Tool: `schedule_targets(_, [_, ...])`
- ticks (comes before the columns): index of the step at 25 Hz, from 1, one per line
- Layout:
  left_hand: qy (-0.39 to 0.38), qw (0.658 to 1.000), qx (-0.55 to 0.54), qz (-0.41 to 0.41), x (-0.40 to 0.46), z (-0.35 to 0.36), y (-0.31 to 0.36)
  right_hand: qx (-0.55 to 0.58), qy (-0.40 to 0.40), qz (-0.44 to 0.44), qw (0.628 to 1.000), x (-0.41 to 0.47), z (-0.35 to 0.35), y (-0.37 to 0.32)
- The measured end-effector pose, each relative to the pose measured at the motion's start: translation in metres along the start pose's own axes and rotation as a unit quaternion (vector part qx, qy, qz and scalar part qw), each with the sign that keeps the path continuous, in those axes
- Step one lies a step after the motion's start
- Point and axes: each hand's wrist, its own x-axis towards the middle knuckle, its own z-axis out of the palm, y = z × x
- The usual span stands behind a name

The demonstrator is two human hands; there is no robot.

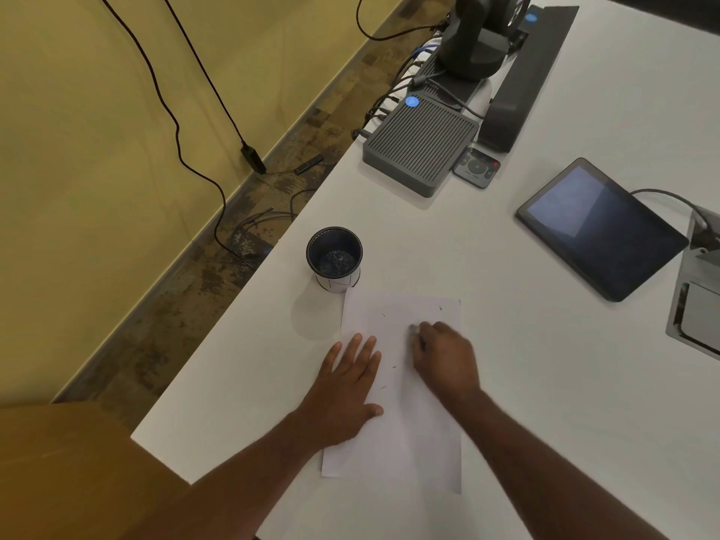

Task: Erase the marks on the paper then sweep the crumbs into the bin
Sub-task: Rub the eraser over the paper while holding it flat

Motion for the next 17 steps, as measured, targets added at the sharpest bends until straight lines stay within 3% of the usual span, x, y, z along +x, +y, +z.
schedule_targets(4, [0.045,0.999,-0.008,-0.001,-0.011,0.016,0.017,0.003,-0.064,-0.13,0.989,-0.025,0.014,-0.021])
schedule_targets(8, [0.048,0.999,0.004,0.004,-0.011,0.016,0.013,0.004,0.018,0.003,1.0,0.022,0.006,-0.003])
schedule_targets(10, [0.04,0.999,-0.01,-0.001,-0.011,0.017,0.014,0.019,-0.035,-0.042,0.998,0.008,0.017,-0.029])
schedule_targets(12, [0.033,0.999,-0.036,-0.014,-0.011,0.017,0.017,0.004,-0.072,-0.155,0.985,-0.011,0.031,-0.045])
schedule_targets(14, [0.031,0.999,-0.023,-0.016,-0.012,0.017,0.016,0.005,-0.065,-0.122,0.99,0.014,0.029,-0.039])
schedule_targets(16, [0.022,1.0,-0.011,-0.017,-0.014,0.015,0.016,0.004,0.014,-0.053,0.998,0.041,0.021,-0.03])
schedule_targets(17, [0.017,1.0,-0.011,-0.018,-0.014,0.014,0.016,0.006,-0.003,-0.058,0.998,0.043,0.018,-0.032])
